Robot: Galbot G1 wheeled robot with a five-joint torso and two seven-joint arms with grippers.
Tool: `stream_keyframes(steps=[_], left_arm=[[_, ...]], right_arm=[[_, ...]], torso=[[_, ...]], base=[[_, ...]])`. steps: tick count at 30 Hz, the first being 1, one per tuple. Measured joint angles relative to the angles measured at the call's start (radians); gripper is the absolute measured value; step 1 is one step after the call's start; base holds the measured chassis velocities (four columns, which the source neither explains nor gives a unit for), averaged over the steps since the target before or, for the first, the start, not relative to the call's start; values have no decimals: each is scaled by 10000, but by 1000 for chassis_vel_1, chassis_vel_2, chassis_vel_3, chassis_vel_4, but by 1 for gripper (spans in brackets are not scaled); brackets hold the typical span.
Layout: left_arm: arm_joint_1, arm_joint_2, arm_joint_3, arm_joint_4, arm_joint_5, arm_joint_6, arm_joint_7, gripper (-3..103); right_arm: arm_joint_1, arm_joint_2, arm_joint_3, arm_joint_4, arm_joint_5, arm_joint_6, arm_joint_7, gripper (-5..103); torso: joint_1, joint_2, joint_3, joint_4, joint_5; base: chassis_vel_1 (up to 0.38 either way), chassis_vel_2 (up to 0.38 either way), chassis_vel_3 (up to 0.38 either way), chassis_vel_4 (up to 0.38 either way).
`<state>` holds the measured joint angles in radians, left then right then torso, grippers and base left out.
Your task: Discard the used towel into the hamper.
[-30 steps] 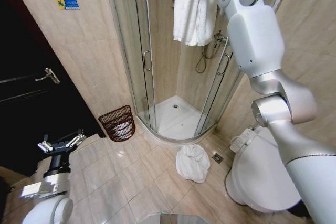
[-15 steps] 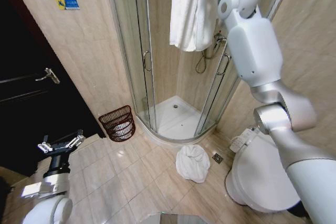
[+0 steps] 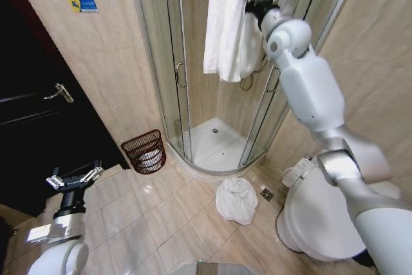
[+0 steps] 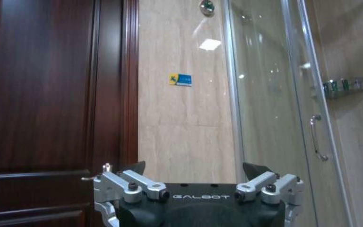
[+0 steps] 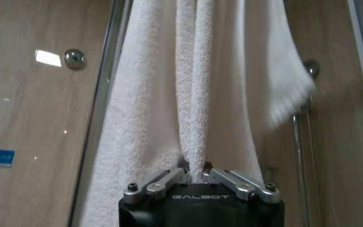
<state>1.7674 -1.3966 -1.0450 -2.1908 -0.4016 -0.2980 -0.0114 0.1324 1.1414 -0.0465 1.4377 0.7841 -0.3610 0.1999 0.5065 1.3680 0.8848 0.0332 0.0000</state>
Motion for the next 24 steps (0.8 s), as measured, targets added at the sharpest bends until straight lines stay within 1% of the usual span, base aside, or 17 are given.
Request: stream_keyframes(steps=[1,2,3,9,13,19,21,22,24], left_arm=[[6,-10,0,0,3,-23,23,100],[6,-10,0,0,3,-23,23,100],[13,-25,1,0,13,-53,45,100],[61,-153,74,-58,95,-110,97,100],[72,-168,71,-69,110,-141,106,100],[63,-191,92,-66,205,-146,117,100],[54,-225,125,-84,245,-146,120,100],[54,-225,125,-84,245,-146,120,100],[48,-257,148,-133,295,-134,138,100]], right_arm=[[-265,-86,25,217,130,-25,56,4],[-265,-86,25,217,130,-25,56,4],[-579,-166,81,438,219,-56,107,4],[-1966,-540,304,1069,190,-36,143,4],[-2582,-744,453,1339,158,-20,110,4],[-3331,-803,702,1627,-76,48,21,4],[-3818,-759,789,1796,-227,94,-34,4],[-3818,-759,789,1796,-227,94,-34,4],[-4343,-599,860,1865,-469,169,-84,4]], torso=[[-1,0,0,-3,-1],[-1,0,0,-3,-1],[0,-1,1,0,1],[1,-1,2,0,2],[2,-2,3,-1,0],[2,-1,2,-2,0],[1,-1,1,0,-2],[1,-1,1,0,-2],[1,-1,2,-1,0]], base=[[0,0,0,0],[0,0,0,0],[0,0,0,0],[0,0,0,0],[0,0,0,0],[0,0,0,0],[0,0,0,0],[0,0,0,0],[0,0,0,0]])
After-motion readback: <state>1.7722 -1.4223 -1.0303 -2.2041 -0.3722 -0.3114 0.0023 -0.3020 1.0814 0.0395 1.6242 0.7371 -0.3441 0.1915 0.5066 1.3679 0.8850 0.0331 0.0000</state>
